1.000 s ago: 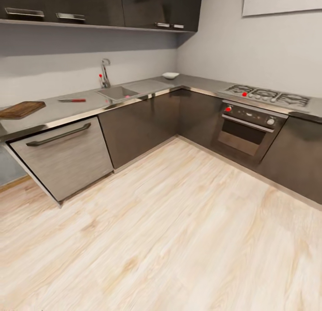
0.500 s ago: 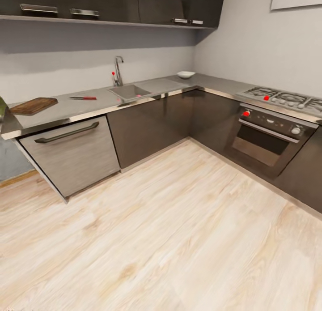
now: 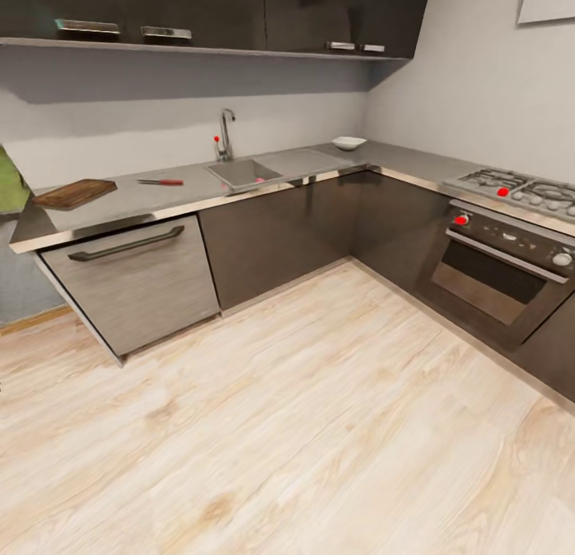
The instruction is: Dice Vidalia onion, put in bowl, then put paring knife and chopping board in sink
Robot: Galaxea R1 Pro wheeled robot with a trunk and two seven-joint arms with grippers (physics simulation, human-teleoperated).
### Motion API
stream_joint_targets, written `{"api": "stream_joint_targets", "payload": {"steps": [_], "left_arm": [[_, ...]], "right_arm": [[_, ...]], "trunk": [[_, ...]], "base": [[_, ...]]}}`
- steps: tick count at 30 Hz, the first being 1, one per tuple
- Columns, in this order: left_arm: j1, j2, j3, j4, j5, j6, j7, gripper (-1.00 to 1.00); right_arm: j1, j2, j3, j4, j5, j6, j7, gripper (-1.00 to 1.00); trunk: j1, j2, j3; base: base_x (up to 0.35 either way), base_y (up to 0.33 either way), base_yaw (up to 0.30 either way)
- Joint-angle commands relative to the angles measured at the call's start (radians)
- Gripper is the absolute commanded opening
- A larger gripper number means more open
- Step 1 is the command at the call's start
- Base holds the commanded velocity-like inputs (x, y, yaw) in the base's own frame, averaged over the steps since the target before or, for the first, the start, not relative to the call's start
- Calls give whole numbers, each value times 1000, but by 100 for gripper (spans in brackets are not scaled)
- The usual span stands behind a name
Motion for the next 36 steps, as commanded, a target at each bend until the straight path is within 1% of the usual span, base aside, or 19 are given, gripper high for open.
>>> {"api": "stream_joint_targets", "payload": {"steps": [1, 18, 36], "left_arm": [[0, 0, 1, -1, 1, -1, 0, 100], [0, -3, 1, 4, 1, -1, 0, 100], [0, -5, 1, 4, 1, -1, 0, 100]], "right_arm": [[0, 0, 1, -1, 1, -2, -4, 100], [0, 4, 2, -1, 1, -2, -4, 100], [0, 5, 2, -1, 1, -6, -4, 100]], "trunk": [[0, 0, 1], [0, 0, 25], [0, 0, 40]], "base": [[209, -211, 153], [212, -216, 173], [223, -240, 238]]}}
